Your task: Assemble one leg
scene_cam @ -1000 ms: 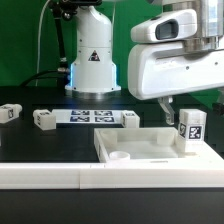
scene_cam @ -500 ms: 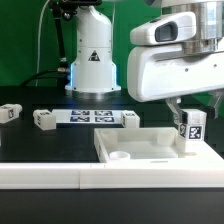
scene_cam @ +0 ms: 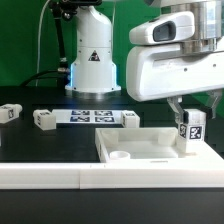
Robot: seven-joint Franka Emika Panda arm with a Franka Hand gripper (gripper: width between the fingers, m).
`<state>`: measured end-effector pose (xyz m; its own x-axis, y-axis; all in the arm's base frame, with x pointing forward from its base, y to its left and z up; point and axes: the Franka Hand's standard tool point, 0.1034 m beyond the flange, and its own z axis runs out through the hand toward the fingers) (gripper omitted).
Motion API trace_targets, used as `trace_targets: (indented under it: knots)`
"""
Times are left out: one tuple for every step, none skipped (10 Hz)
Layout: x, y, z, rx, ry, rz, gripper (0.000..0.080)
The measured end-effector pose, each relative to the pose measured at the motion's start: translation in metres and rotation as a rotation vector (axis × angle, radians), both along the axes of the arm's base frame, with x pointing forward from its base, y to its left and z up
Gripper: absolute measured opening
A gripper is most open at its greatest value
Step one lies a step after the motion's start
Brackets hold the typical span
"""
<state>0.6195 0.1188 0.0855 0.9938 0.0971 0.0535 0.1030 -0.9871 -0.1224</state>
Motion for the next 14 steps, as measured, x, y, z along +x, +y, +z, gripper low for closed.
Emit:
trace_targets:
  knots:
    - [-0.0003, -0.0004, 0.0001, 0.005, 0.013, -0.070, 0.0297]
    - [-0.0003, -0.0009, 0.0009, 0.013, 0.029, -0.139, 0.0297]
    - [-0.0006, -0.0013, 0.0006, 0.015, 0.041, -0.245, 0.0297]
    - [-0.0007, -0.0019, -0.0002, 0.017, 0.050, -0.347, 0.0297]
    - [-0.0008, -0.0024, -0.0006, 0.019, 0.057, -0.410, 0.0297]
    - [-0.0009, -0.0031, -0.0008, 0.022, 0.073, -0.533, 0.0297]
    - [-0.0010, -0.0033, -0.0010, 0.022, 0.084, -0.635, 0.0297]
    - [-0.0008, -0.0042, -0.0016, 0.021, 0.095, -0.786, 0.0297]
    - [-0.0009, -0.0041, -0.0014, 0.016, 0.102, -0.888, 0.0297]
    - [-0.0007, -0.0043, -0.0012, 0.010, 0.103, -0.931, 0.0297]
    - [-0.0005, -0.0047, -0.0012, 0.010, 0.105, -0.957, 0.0297]
    - [-0.0005, -0.0049, -0.0012, 0.009, 0.104, -0.953, 0.0297]
    - [-0.0006, -0.0049, -0.0016, 0.009, 0.103, -0.940, 0.0297]
    - [-0.0006, -0.0070, -0.0027, 0.003, 0.093, -0.841, 0.0452]
